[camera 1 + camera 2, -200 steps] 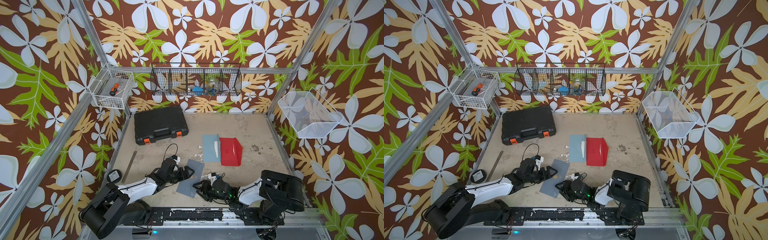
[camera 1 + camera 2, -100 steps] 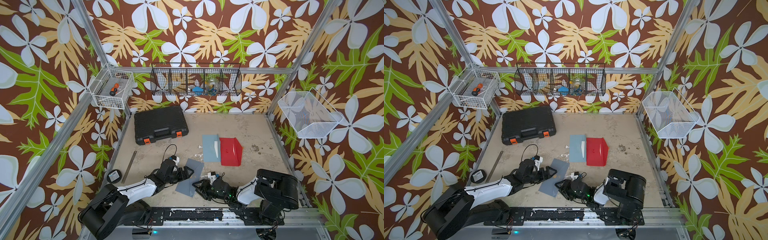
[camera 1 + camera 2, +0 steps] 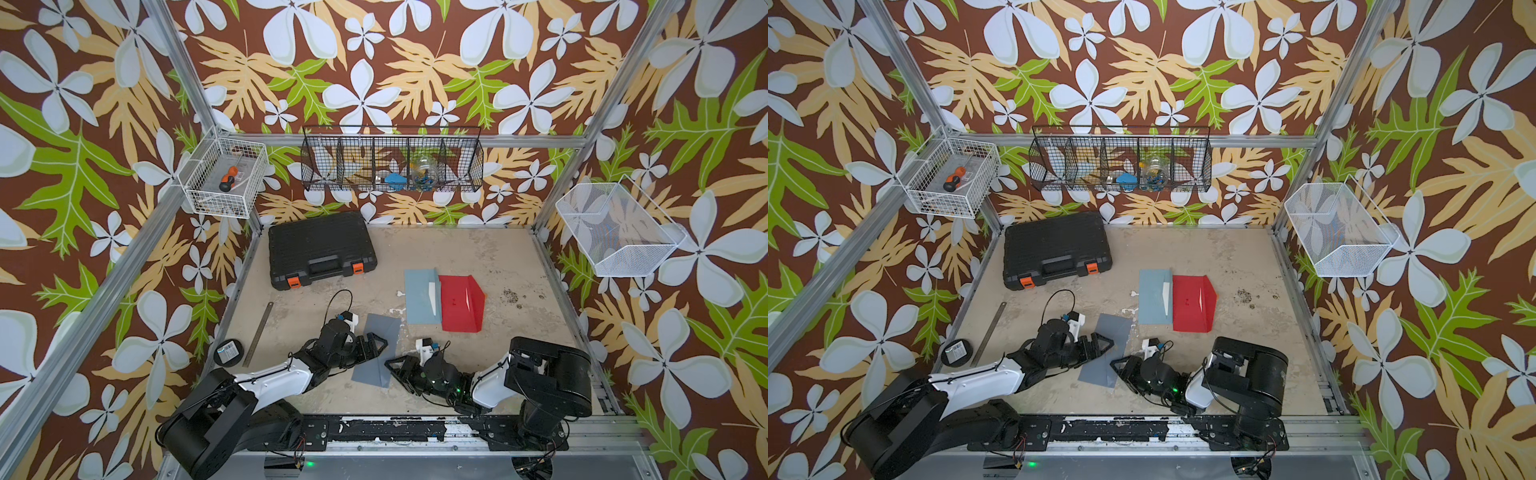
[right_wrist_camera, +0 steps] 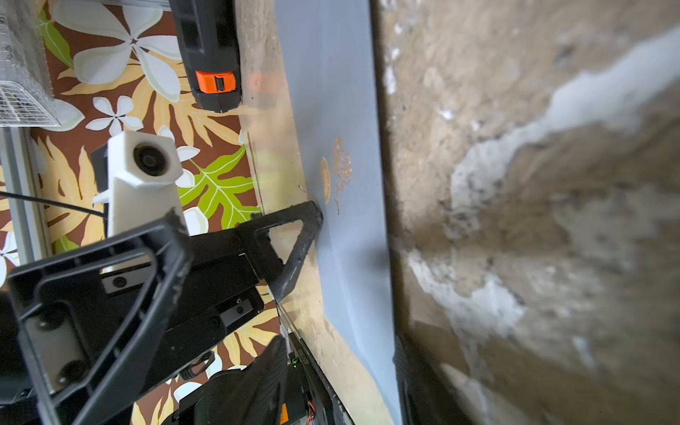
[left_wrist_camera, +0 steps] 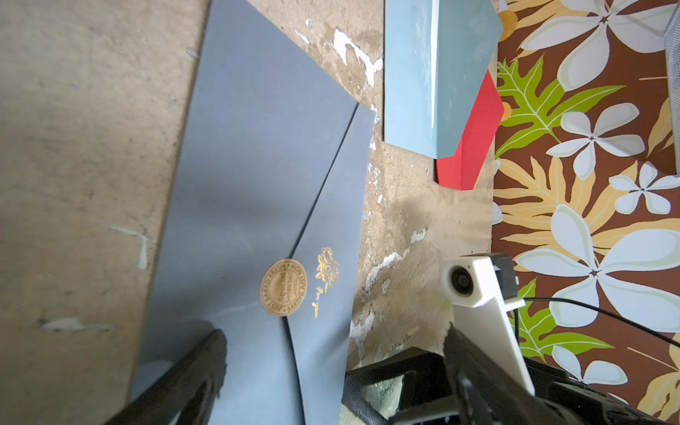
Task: Open the envelope
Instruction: Pick up the envelope from the center of the board.
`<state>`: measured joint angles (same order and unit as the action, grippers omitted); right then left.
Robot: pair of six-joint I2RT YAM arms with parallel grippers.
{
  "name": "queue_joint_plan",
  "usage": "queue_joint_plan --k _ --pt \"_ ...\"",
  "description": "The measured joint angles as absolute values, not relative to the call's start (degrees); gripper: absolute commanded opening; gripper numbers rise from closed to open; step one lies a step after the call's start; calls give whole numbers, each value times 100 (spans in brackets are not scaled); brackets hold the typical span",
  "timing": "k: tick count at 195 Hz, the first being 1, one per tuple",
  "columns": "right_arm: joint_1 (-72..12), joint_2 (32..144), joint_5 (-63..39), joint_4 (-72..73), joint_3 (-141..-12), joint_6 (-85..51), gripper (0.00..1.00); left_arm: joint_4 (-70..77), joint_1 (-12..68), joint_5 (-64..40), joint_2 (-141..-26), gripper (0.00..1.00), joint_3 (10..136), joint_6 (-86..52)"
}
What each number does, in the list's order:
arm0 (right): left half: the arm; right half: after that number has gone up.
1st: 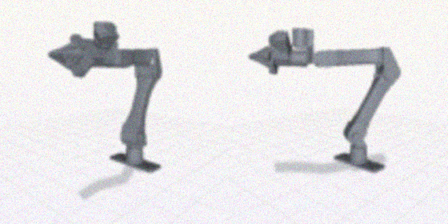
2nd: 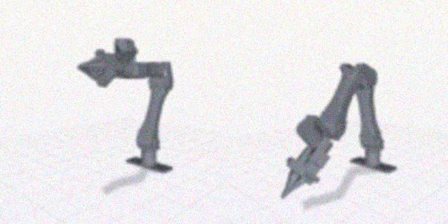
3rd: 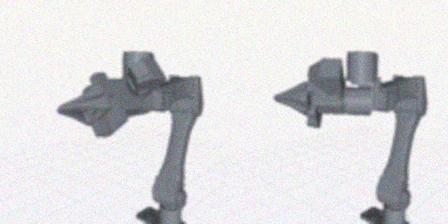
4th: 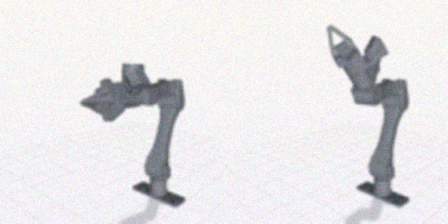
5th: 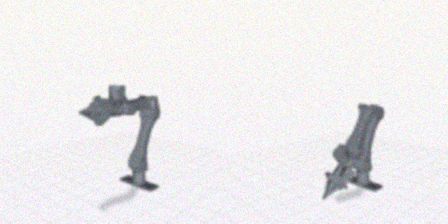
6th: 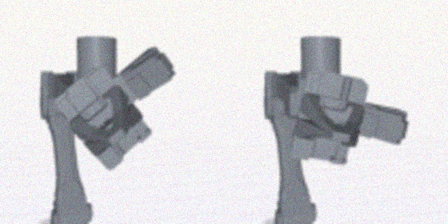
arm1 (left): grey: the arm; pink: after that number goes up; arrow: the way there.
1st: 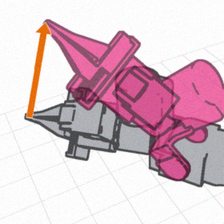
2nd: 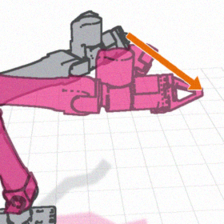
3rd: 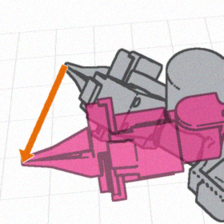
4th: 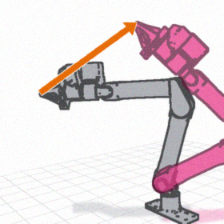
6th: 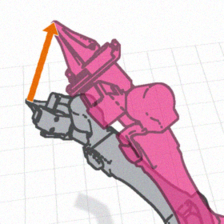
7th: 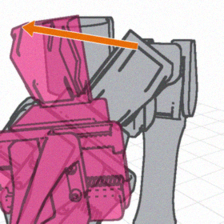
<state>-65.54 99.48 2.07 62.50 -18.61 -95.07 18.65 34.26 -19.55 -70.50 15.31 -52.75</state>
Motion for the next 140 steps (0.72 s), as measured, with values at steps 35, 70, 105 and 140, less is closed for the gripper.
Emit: queue_joint_plan --k 35,70,105,140 --pt "-6549 10016 329 6652 -1865 -9384 49 1938 3426 -1953 -7046 94 1492 -5310" --pt "-6547 10060 360 6711 -1879 -9397 50 1951 3426 -1953 -7046 94 1490 -5352" --pt "-6539 10044 403 6364 -1929 -9459 50 1949 3426 -1959 -7037 94 1490 -5358" --pt "-6482 10160 408 6281 -2003 -9526 49 1953 3433 -2029 -7026 94 1496 -5378"
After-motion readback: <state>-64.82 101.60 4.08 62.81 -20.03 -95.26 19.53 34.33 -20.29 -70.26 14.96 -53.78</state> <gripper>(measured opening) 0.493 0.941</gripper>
